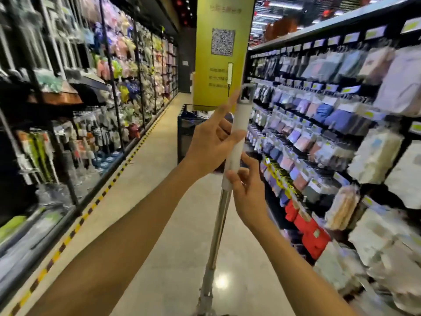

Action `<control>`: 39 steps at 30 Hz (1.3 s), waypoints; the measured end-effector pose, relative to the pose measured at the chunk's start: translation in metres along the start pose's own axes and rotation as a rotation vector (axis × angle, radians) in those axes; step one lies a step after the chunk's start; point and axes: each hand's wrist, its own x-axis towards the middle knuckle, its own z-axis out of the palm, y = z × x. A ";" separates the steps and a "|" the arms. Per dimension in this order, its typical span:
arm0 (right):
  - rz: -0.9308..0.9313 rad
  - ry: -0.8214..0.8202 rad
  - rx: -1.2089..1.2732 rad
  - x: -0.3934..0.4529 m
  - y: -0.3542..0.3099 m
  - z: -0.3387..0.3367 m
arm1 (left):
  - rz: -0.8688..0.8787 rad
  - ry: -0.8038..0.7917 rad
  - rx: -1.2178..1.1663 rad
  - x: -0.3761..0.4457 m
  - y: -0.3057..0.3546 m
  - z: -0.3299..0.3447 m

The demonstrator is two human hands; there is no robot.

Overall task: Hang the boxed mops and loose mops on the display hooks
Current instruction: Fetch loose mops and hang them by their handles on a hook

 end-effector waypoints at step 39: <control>-0.215 -0.709 0.613 0.299 0.073 0.636 | -0.171 0.440 0.628 0.136 -0.340 -0.519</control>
